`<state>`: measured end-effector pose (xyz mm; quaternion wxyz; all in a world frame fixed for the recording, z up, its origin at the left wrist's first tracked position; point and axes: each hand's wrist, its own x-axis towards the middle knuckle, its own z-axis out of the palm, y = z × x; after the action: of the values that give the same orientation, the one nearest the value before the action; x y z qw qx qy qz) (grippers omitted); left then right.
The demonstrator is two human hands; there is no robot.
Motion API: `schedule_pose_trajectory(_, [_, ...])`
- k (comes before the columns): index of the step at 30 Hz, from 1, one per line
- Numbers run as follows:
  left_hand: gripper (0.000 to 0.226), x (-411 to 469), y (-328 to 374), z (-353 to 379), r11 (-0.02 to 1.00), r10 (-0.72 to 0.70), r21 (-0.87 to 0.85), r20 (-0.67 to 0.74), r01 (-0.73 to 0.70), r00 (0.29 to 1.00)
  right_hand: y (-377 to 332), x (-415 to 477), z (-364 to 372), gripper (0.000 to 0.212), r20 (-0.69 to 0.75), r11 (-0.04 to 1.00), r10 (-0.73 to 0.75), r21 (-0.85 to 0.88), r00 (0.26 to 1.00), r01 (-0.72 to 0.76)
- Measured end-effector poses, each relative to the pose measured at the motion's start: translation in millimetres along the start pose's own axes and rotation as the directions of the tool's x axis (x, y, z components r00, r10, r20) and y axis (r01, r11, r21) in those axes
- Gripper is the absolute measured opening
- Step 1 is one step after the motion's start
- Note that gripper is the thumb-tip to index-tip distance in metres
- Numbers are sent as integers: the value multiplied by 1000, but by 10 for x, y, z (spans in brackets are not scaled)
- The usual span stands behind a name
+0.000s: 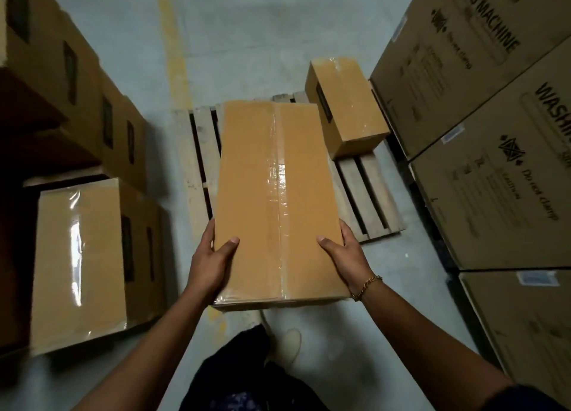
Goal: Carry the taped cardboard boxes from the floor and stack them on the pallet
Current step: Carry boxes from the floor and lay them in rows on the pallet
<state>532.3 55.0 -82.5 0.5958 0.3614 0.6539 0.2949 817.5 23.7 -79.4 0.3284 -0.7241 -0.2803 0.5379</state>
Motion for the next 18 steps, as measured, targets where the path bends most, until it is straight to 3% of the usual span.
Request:
schedule_pose_trajectory(10, [63,806,346,1146,1000,2,22,-69,-1,998,-259,1180,-851,78,10,996,27,-86,1000,-26])
schedule_pose_trajectory(15, [64,1277,468,1709,998,-36,51,-108,42,993,-360,1898,-1253,63,50,990,-2,-139,999,9])
schedule_pose_trajectory(18, [63,1529,507,2111,997,-55,44,-143,62,988,-360,2358,-1532,72,66,985,14,-173,998,-2])
